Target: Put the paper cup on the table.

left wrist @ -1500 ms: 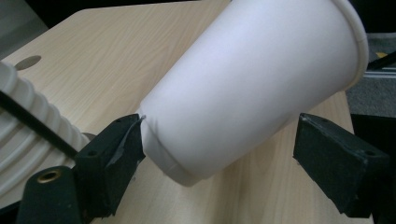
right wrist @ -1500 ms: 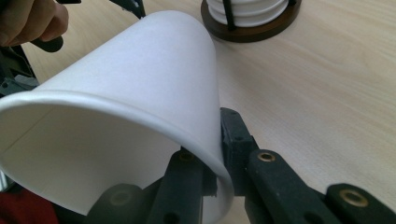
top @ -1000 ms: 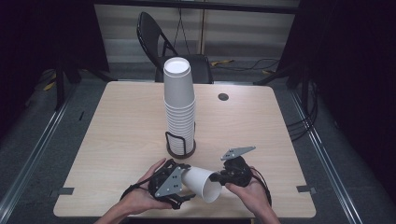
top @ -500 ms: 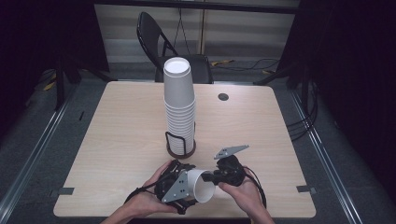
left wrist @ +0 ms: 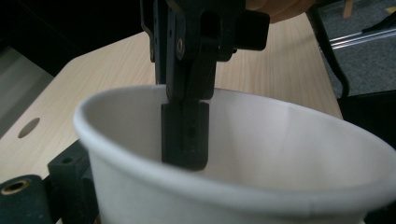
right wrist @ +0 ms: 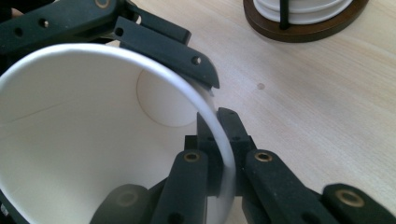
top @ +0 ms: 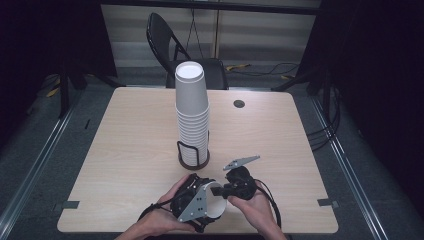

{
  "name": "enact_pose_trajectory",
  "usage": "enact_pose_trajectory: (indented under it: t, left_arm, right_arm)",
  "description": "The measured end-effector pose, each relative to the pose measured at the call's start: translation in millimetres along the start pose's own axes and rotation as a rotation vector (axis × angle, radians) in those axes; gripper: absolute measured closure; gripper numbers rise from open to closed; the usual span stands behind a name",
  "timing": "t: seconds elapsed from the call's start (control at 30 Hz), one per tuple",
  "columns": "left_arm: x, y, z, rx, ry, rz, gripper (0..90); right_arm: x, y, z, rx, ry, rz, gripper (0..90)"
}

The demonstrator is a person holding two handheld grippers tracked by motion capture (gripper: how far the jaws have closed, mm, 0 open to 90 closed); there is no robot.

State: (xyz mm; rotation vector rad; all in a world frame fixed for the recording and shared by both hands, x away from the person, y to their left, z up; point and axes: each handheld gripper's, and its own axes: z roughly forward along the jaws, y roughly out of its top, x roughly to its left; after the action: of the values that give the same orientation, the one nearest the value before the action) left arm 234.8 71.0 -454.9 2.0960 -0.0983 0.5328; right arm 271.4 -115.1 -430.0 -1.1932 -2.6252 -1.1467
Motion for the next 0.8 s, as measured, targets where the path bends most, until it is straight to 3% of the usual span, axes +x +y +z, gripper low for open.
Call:
enact_pose_trajectory:
  t: [0.27, 0.43, 0.67, 0.8]
  left_arm:
    - [0.4, 0.7, -2.9, -0.006, -0.001, 0.003, 7.4]
    - [1.2, 0.4, -2.9, -0.007, 0.0, -0.023, 8.8]
    - [7.6, -2.6, -5.5, -0.043, 0.011, -0.113, 8.9]
    - [12.5, -5.8, -6.6, -0.044, 0.015, -0.156, 9.0]
  right_arm:
    - [0.3, 0.0, 0.1, -0.008, 0.012, 0.01, 88.5]
    - [-1.4, -1.4, 0.6, -0.017, 0.013, 0.02, 87.4]
    - [-4.2, -1.9, -3.3, -0.044, 0.008, 0.028, 73.9]
    - [-4.5, -1.7, -7.2, -0.087, 0.002, 0.019, 65.3]
